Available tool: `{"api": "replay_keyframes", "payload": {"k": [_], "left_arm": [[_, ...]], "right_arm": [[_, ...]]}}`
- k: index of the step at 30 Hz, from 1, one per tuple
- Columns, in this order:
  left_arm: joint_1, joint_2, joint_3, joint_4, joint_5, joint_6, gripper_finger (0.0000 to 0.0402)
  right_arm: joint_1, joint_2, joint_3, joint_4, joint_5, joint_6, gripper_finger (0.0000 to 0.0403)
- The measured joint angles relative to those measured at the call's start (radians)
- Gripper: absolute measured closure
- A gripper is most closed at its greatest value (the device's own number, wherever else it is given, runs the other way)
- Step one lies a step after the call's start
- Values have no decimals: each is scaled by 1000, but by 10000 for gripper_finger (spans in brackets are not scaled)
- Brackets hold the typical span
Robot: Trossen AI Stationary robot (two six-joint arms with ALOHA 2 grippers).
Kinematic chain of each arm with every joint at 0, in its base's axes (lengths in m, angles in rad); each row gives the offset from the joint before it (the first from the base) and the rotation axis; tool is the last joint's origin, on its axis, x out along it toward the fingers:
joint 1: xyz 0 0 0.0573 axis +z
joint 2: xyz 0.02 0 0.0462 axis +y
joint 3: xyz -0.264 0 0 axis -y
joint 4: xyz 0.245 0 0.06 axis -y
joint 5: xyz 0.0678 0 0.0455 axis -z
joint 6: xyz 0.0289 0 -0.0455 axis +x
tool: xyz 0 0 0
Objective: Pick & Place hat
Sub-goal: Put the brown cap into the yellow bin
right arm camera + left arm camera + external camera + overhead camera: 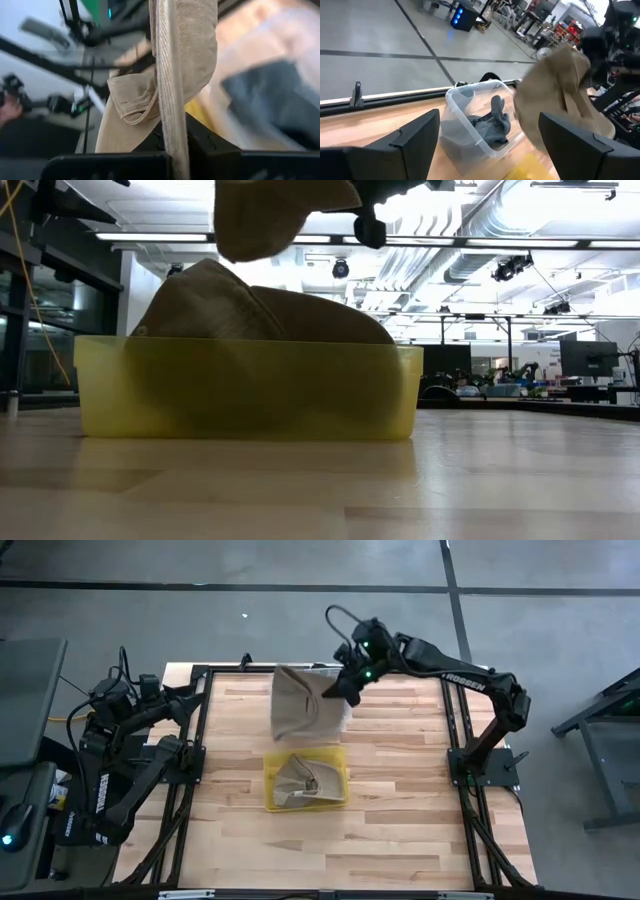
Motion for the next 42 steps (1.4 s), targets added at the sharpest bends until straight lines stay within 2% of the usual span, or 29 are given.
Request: {"api": "replay_keyframes", "payload": {"k": [5,15,22,31,36,42], "left_arm": [[0,0,0,0,1,-2,85],[0,0,0,0,1,-2,85],[0,0,0,1,1,-3,85],[0,0,0,3,2,-3,85],[0,0,0,6,2,-3,85],[0,0,0,9,2,-3,85]], "right_arm": [[52,0,0,-106,-14,-16,397],[220,0,-62,-83,39,99,397],[303,1,-273,267,65,279,397],[312,1,-543,684,81,494,397],[322,2,-629,771,112,545,397],[341,1,-674,795,173,570,397]]}}
